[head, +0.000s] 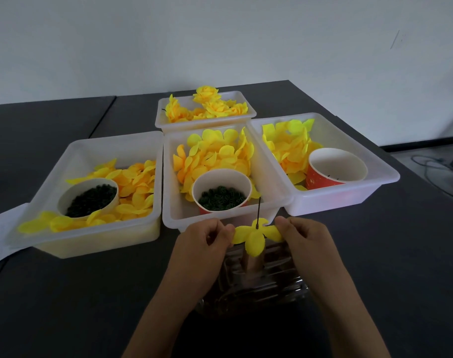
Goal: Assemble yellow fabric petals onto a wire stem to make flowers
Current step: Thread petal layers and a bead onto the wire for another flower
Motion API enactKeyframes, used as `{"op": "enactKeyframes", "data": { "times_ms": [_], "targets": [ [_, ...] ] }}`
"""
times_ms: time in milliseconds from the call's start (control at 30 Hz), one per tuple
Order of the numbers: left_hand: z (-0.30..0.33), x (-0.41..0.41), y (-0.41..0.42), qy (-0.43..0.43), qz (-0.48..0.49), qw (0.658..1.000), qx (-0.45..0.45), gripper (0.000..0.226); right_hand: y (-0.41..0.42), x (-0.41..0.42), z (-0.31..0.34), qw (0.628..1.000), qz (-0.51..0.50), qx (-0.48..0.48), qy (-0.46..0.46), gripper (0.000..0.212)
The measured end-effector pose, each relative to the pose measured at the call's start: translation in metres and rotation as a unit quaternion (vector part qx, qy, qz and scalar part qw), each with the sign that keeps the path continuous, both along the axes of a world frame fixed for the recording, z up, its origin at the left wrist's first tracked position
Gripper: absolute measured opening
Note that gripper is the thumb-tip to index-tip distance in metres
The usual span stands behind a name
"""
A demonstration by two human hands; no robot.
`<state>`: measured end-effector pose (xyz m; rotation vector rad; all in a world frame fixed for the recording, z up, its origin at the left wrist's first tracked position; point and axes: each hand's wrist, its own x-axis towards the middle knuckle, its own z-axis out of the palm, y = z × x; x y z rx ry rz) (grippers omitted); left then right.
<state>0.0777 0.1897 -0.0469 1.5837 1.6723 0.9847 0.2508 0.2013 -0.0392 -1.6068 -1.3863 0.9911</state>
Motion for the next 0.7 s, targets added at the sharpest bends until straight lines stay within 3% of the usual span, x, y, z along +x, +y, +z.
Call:
{"op": "enactKeyframes", "data": {
  "times_ms": [233,333,400,500,600,700],
  "targets": [
    [-0.005,0.001,-0.003,0.087,-0.021,0.996,-0.022,0.033,-0.002,-0.002,-0.005,0.989,-0.005,-0.031,-0.143,0.039],
    [-0.001,-0.002,-0.005,0.122,0.021,0.992,0.014,0.028,-0.004,-0.001,-0.007,0.985,-0.005,-0.017,-0.169,0.033],
    [0.007,-0.001,-0.007,0.084,0.039,0.992,0.089,0.03,-0.004,0.003,-0.009,0.988,-0.008,-0.006,-0.154,0.028],
    [0.022,0.008,-0.006,-0.03,-0.045,0.985,0.164,0.028,-0.003,0.008,-0.007,0.993,-0.034,0.011,-0.111,0.019],
    [0.025,0.022,-0.002,-0.082,-0.139,0.98,0.113,0.021,-0.001,0.011,-0.005,0.993,-0.051,0.046,-0.096,0.019],
    [0.02,0.035,0.0,-0.1,-0.165,0.977,0.092,0.015,0.001,0.011,-0.001,0.992,-0.051,0.081,-0.079,0.022]
  ]
}}
